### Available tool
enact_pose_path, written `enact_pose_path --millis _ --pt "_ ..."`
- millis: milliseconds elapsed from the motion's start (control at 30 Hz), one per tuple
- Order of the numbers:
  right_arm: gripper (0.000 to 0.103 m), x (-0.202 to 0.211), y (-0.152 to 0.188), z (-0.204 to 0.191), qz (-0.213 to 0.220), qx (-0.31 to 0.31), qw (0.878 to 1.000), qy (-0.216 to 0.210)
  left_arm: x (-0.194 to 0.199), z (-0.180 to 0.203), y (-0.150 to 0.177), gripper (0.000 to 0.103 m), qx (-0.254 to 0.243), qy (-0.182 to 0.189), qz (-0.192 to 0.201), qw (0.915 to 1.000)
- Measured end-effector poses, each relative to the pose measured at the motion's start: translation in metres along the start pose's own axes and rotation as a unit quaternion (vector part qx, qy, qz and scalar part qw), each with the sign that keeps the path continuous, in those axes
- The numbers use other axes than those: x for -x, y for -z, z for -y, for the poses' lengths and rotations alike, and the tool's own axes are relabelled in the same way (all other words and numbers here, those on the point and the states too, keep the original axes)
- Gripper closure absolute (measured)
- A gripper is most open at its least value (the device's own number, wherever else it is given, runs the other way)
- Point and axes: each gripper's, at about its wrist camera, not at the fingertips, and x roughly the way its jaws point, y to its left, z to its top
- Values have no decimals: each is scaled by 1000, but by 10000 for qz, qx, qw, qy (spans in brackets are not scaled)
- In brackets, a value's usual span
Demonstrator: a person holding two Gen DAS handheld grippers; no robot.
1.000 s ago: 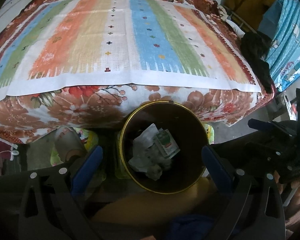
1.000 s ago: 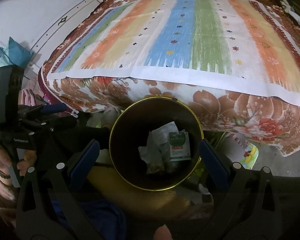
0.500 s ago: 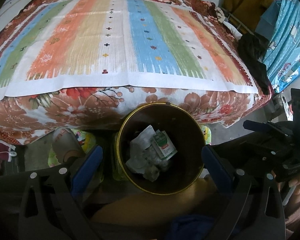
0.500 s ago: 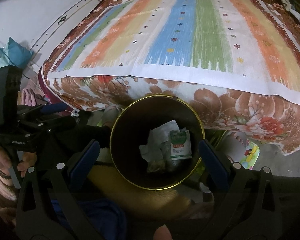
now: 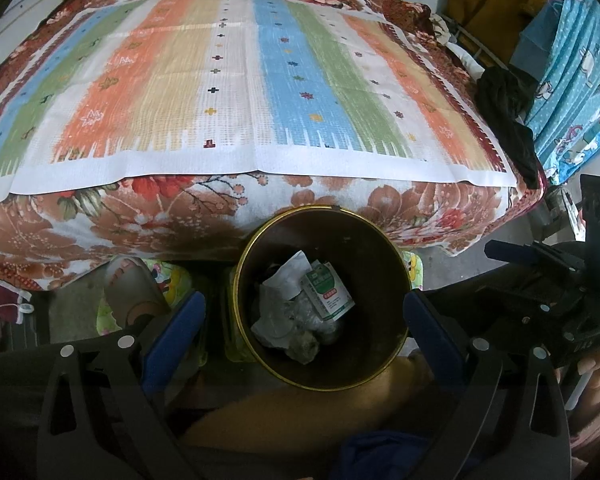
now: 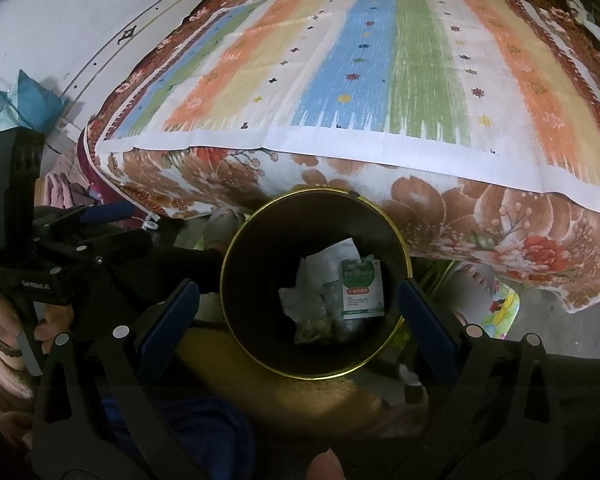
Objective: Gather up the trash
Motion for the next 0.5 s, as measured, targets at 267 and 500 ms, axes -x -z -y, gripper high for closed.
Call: enact_pose_path --millis 267,500 --pt "9 0 0 0 12 51 10000 -17 -1 -1 -1 6 12 4 -14 10000" --pt "9 0 0 0 6 52 10000 -9 -1 -1 -1 6 14 9 -18 10000"
